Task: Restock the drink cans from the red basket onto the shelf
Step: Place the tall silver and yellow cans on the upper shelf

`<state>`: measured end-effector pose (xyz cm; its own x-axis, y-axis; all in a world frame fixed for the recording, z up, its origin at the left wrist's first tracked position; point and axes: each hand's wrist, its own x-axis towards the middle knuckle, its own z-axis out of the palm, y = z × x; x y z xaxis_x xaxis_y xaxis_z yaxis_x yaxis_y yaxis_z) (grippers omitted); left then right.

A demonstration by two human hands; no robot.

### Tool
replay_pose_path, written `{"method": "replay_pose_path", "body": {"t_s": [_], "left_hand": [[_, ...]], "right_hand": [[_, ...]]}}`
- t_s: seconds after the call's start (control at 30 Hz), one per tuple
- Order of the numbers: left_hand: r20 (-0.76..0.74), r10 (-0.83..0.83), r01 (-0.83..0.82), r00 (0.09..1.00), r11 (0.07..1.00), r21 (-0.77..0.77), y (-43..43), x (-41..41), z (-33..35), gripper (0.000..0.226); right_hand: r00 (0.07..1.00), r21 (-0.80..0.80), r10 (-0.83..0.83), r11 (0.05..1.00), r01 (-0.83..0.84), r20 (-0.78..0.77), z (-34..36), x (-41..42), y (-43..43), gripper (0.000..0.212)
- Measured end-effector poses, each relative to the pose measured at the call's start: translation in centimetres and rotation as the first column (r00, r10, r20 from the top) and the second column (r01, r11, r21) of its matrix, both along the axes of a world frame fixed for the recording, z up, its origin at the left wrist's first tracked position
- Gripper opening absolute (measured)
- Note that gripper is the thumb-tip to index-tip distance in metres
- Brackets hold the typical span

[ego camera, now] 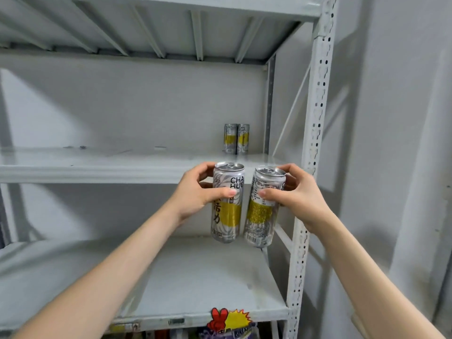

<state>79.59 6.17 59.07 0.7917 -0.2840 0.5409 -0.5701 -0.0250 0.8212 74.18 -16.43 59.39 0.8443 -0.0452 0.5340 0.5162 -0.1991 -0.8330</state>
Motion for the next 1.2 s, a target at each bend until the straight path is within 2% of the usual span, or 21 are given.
{"method": "replay_pose_path", "body": {"t_s": [0.27,0.47,0.6,0.73,0.93,1.2], "left_hand": [[0.036,-0.027,0.027,0.999,1.000,-0.010,-3.4,9.0,5.5,0.060],[0.069,-0.005,0.009,0.998,0.999,-0.050,-6.2,14.8,9.3,0.047],[0.062,0.031,-0.030,0.998,0.999,-0.021,-7.4,18.6,10.8,0.040],[0.054,0.072,-0.073,0.996,0.997,0.015,-8.0,22.5,11.8,0.047],[0.012,0.123,-0.124,0.992,0.990,0.061,-8.2,28.3,12.8,0.072],[-0.063,0.147,-0.145,0.987,0.989,0.039,-9.2,34.6,12.7,0.060]], "right_hand": [[0.997,-0.018,-0.035,0.999,0.037,0.073,5.2,9.3,-3.3,0.046],[0.995,-0.043,-0.022,0.999,0.026,0.102,9.3,15.9,-5.8,0.044],[0.995,-0.011,-0.015,1.000,0.016,0.096,10.9,19.8,-6.5,0.042],[0.996,-0.017,-0.036,0.999,0.037,0.082,12.1,23.8,-6.8,0.044],[0.995,-0.049,-0.086,0.995,0.088,0.051,13.6,29.3,-7.0,0.049],[0.990,-0.041,-0.143,0.989,0.143,-0.002,13.7,35.9,-7.5,0.053]]}}
